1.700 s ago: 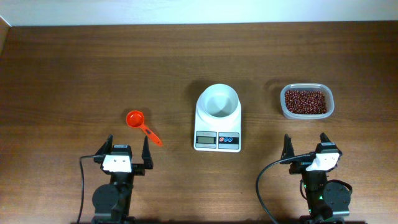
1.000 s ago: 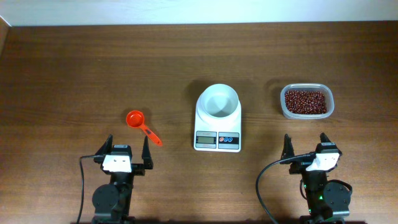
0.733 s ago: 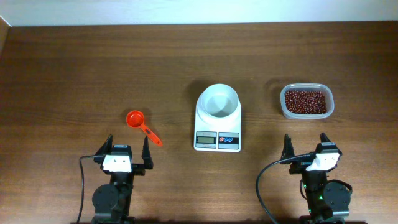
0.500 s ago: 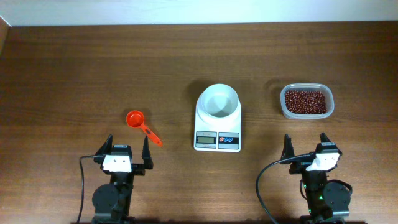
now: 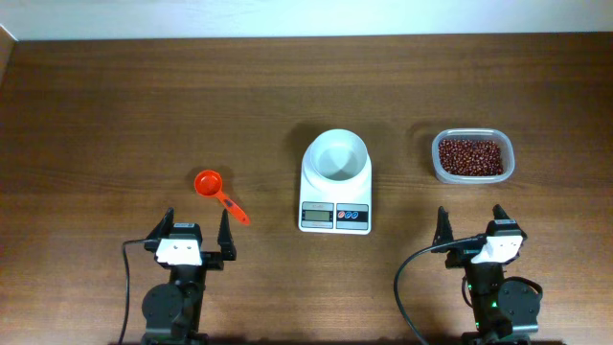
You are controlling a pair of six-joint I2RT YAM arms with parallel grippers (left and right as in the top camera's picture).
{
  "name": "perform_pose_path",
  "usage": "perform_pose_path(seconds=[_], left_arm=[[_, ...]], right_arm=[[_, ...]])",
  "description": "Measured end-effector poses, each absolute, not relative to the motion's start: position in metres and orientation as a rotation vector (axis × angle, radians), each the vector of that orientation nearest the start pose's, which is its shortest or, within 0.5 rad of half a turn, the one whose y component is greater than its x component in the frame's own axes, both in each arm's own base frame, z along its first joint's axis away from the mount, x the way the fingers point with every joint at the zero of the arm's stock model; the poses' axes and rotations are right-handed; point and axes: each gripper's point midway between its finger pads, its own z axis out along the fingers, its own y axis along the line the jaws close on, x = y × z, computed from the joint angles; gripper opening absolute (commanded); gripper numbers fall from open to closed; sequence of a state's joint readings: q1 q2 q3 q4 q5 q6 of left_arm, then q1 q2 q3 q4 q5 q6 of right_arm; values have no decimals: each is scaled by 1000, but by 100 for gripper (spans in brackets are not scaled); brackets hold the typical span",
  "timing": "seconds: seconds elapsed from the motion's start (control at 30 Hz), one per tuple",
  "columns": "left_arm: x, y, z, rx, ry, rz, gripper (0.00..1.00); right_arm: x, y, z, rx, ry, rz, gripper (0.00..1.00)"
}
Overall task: Scoop and weigh 50g on scale
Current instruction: 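Move the left gripper toward the orange measuring scoop handle, then grasp the orange scoop by its handle with the left gripper and lift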
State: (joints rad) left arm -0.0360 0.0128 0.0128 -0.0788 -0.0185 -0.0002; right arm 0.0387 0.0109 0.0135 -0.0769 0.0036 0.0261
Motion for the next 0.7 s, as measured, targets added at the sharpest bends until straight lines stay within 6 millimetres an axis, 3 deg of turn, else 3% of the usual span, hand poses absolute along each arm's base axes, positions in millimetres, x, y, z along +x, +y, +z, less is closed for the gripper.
perform_pose_path(seconds=[0.13, 0.33, 0.43, 0.53, 0.7], left_arm=[[246, -6, 156, 17, 1658, -16, 99], [237, -6, 142, 20, 1816, -14, 99], [232, -6, 161, -9, 1811, -40, 99], [234, -9, 163, -61, 1846, -101, 99], [254, -23, 188, -35, 1962, -184, 99]], right_arm=[[246, 9, 159, -8, 1645, 47, 99], [246, 9, 159, -8, 1645, 47, 99], [246, 9, 159, -7, 1645, 47, 99], [246, 9, 159, -7, 1646, 47, 99], [246, 9, 159, -7, 1646, 47, 99]])
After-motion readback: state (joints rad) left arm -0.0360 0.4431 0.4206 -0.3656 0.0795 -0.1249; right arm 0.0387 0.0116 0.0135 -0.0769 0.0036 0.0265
